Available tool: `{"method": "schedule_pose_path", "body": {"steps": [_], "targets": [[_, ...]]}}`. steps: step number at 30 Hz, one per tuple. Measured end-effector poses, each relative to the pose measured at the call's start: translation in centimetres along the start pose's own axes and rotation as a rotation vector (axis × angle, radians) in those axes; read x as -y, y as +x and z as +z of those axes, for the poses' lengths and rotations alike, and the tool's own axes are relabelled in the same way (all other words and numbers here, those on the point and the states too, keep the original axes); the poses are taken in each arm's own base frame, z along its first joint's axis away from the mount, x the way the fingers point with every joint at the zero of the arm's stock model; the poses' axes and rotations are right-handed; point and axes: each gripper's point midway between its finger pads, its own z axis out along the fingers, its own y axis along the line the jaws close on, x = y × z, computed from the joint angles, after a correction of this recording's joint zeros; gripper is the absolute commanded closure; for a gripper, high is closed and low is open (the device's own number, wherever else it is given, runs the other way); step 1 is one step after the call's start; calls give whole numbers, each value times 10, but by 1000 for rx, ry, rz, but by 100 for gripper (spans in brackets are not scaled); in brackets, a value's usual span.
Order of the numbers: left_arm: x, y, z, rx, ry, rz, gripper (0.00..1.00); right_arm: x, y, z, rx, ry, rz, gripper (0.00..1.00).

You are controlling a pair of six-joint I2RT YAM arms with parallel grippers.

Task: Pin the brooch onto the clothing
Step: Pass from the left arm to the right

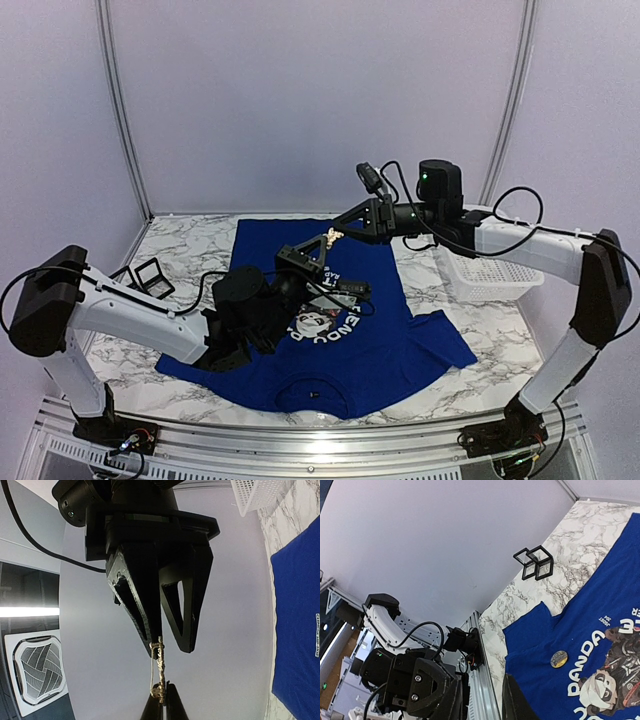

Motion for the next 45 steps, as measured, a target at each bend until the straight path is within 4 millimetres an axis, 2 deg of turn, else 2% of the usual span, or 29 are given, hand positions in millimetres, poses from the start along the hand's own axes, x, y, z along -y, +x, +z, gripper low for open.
{"method": "schedule_pose_path", "body": {"steps": [8, 13, 15, 17, 20, 26, 31, 33, 45], "targets": [[-1, -3, -1, 9, -2, -2, 100, -9, 1, 2, -20, -41, 6, 79], [-1, -3, -1, 9, -2, -2, 100, -14, 4, 4, -38, -63, 12, 82], [-1, -3, -1, 9, -2, -2, 100, -17, 5, 5, -45, -71, 8, 88], [-1, -3, -1, 9, -2, -2, 100, -18, 8, 7, -53, -76, 4, 100], [1, -3, -1, 6, 1, 5, 100, -19, 10, 8, -62, -81, 9, 99], [1, -3, -1, 6, 2, 8, 100, -19, 11, 8, -66, -82, 4, 89], [0, -3, -1, 6, 1, 7, 100, -18, 17, 9, -91, -86, 3, 93], [0, -3, -1, 7, 1, 8, 100, -18, 18, 9, -97, -90, -2, 100], [4, -5, -4, 16, 7, 29, 100, -16, 22, 10, -116, -97, 23, 100]]}}
